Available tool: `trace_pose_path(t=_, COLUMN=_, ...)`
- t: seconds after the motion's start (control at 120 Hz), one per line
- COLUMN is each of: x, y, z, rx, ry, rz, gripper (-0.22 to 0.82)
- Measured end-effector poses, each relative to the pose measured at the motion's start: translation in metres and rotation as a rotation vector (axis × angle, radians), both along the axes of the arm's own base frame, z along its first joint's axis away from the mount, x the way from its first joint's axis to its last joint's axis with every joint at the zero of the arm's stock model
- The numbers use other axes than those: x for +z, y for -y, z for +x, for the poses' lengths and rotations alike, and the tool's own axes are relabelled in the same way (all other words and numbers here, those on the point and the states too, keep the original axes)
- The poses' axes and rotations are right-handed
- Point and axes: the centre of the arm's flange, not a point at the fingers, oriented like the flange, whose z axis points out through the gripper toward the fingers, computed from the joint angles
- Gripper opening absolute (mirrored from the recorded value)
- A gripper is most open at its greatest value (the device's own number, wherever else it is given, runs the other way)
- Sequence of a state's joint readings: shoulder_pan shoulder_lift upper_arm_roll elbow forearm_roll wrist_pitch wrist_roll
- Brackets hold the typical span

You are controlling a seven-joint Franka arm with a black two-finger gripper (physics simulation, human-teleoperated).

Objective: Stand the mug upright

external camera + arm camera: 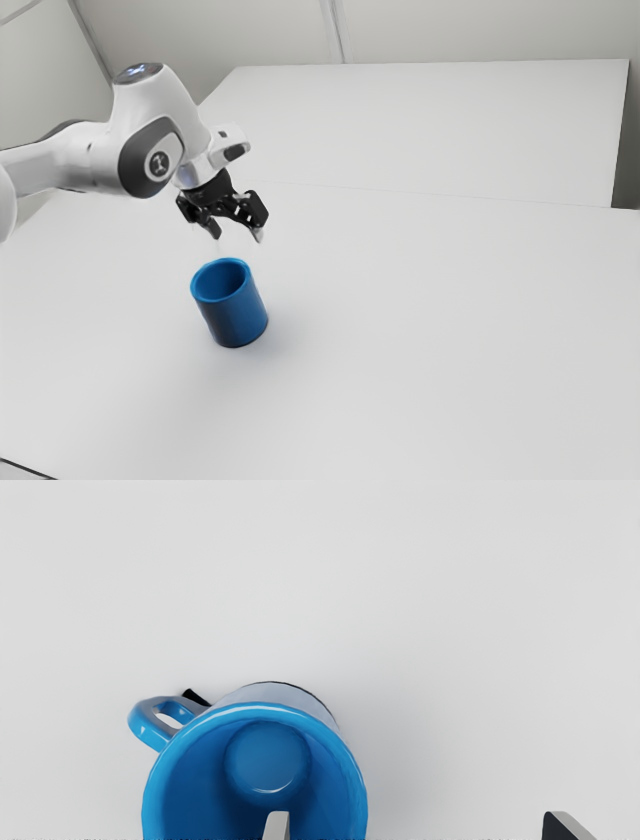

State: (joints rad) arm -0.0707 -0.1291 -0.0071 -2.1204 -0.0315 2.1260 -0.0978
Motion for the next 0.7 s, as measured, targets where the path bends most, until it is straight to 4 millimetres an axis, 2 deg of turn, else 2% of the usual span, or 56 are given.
trace_pose_path(t=0.4, x=0.087, y=0.009, z=0.021, rx=-0.047, ry=-0.048, rz=0.003, gripper=0.58)
trace_pose_path(t=0.7, x=0.135, y=0.011, z=0.034, rx=-0.065, ry=-0.082, rz=0.007, gripper=0.58)
